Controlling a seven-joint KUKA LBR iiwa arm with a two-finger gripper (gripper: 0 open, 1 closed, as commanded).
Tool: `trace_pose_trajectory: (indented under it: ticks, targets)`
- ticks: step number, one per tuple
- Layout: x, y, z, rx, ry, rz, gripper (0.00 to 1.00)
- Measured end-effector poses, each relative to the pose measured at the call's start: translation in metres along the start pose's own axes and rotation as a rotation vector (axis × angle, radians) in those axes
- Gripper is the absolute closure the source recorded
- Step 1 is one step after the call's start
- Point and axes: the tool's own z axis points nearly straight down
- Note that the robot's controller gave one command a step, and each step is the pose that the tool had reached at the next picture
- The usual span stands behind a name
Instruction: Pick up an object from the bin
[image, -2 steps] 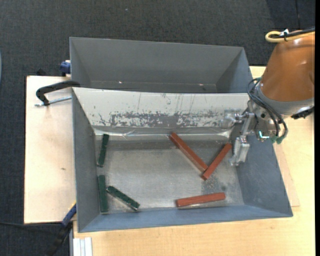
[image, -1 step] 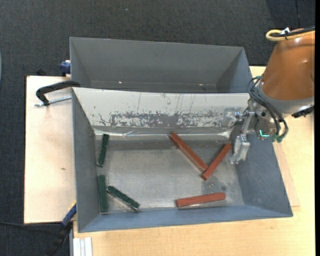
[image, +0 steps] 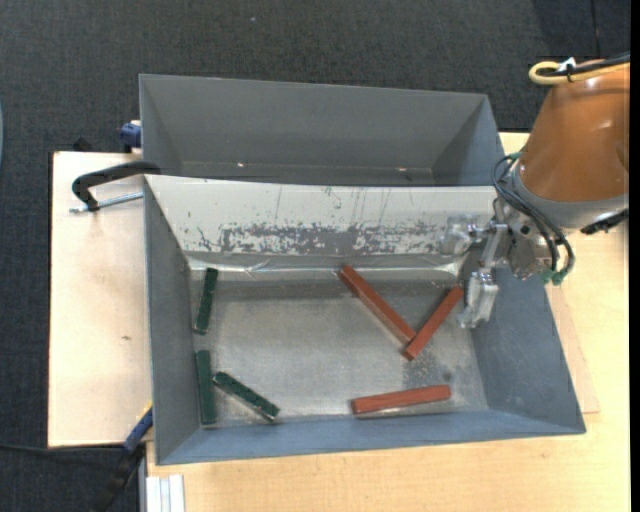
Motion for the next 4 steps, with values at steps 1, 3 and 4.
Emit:
trace_pose_trajectory:
  ticks: [1, 3, 4]
  targets:
    - [0.006, 0.013, 0.060, 0.000, 0.000, -0.092, 0.00]
    - [0.011, 0.006, 0.151, -0.003, 0.009, -0.369, 0.00]
    - [-0.010, 0.027, 0.154, -0.001, 0.000, -0.359, 0.00]
